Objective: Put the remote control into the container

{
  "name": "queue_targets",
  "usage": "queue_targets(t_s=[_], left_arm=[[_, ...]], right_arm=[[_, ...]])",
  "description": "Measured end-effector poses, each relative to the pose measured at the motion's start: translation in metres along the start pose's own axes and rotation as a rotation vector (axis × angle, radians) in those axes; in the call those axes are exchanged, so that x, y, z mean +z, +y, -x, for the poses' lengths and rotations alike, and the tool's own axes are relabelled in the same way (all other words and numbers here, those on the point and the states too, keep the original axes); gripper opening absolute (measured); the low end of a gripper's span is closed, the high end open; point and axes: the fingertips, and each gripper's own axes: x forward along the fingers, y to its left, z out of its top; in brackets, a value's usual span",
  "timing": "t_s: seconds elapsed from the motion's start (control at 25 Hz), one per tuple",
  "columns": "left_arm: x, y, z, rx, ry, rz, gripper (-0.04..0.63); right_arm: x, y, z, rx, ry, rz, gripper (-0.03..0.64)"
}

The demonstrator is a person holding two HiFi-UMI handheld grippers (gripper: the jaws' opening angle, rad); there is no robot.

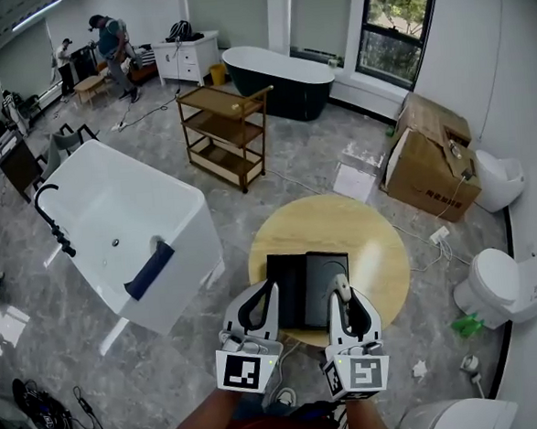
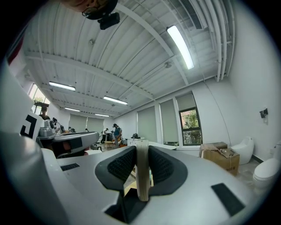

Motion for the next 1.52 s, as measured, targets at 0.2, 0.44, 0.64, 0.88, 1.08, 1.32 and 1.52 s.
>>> queue_targets(t_s=[0.2,0.44,0.64,0.88,1.08,1.32,1.52], left_arm=[[-0.005,0.031,-0.014,-0.008,-0.005,-0.006,0.015],[-0.009,0.065,-0.018,0.011,-0.004,0.0,0.015],[-0.019,0.083,-0.018,0.022,0.006,0.011,0.015],[-0.026,0.089,-0.019,0.021,0.01,0.021,0.015],[-0.034,0.095,-0.02,0.025,0.017,0.033,0.015],[-0.038,0.098,-0.021,0.037,0.025,0.041,0.015],[-0.041,0.1,-0.021,0.046,0.02,0.043,0.015]], right_arm=[[-0.006,0.015,-0.032,-0.007,0.027,-0.006,0.109],[-0.016,0.034,-0.062,0.007,0.066,-0.013,0.109],[-0.039,0.042,-0.08,0.006,0.132,-0.02,0.109],[-0.078,0.039,-0.096,-0.002,0.263,-0.052,0.107],[-0.116,0.038,-0.109,-0.009,0.366,-0.06,0.107],[-0.151,0.038,-0.121,-0.001,0.455,-0.057,0.107],[-0.187,0.042,-0.134,0.014,0.54,-0.088,0.107]])
